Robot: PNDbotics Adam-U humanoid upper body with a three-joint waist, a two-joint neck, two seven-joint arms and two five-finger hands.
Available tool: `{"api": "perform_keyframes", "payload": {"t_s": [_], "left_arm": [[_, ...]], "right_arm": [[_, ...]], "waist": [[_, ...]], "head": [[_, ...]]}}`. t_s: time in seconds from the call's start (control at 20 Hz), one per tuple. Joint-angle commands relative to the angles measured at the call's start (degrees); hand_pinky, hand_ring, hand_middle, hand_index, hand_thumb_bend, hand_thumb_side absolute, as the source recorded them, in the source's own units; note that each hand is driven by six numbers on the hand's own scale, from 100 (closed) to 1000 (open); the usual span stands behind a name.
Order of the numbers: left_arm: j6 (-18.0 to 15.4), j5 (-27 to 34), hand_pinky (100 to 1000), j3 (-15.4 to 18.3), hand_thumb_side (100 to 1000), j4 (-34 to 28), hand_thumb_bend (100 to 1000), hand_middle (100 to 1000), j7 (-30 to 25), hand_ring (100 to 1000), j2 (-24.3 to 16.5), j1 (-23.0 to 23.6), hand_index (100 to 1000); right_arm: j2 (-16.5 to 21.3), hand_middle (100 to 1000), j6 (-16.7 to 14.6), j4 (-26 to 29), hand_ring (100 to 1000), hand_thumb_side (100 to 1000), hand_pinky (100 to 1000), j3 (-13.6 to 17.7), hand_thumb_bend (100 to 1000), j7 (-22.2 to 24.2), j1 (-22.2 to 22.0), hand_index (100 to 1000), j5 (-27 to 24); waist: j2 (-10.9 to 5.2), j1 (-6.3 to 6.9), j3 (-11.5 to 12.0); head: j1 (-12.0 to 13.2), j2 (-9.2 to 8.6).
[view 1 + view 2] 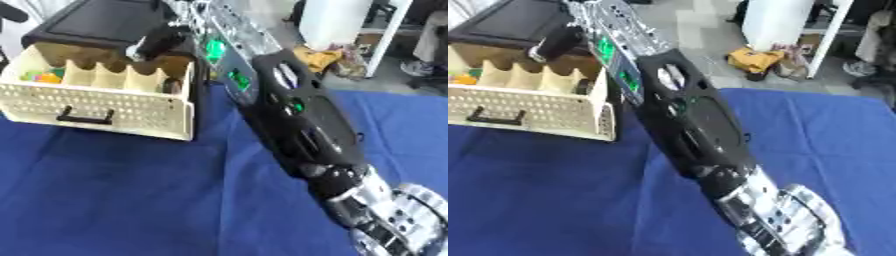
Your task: Pick up objects from table and place into drawer.
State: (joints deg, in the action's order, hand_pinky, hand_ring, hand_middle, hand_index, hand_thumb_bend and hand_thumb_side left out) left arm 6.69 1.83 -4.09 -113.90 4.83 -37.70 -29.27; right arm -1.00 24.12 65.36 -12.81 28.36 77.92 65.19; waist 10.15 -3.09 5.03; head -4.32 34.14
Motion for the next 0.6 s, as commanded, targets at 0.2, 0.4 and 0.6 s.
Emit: {"api": "perform_keyframes", "payload": {"t_s": [0.2, 0.4, 0.6], "left_arm": [[-3.2, -3.2, 100, 0.1, 816, -0.7, 100, 100, -2.3, 100, -2.3, -1.2, 730], [-6.7, -6.7, 100, -2.0, 806, -0.7, 100, 221, -5.7, 100, -6.0, -2.4, 651], [-10.1, -10.1, 100, -6.8, 678, -0.7, 100, 316, -9.1, 157, -11.3, -2.8, 638]], "right_arm": [[4.3, 651, 4.4, 8.8, 559, 792, 402, 5.8, 450, -4.9, 2.5, 831, 2.8], [8.0, 682, 7.9, 14.5, 617, 866, 526, 8.3, 100, -8.4, 1.6, 834, 6.2], [10.3, 703, 10.5, 20.1, 658, 909, 594, 8.5, 100, -11.8, -2.2, 837, 9.6]], "waist": [[-0.82, 1.07, -0.2], [-0.71, 1.70, -0.4], [-0.69, 2.62, -0.3]], "head": [[0.3, 0.35], [0.6, 0.71], [1.2, 1.00]]}}
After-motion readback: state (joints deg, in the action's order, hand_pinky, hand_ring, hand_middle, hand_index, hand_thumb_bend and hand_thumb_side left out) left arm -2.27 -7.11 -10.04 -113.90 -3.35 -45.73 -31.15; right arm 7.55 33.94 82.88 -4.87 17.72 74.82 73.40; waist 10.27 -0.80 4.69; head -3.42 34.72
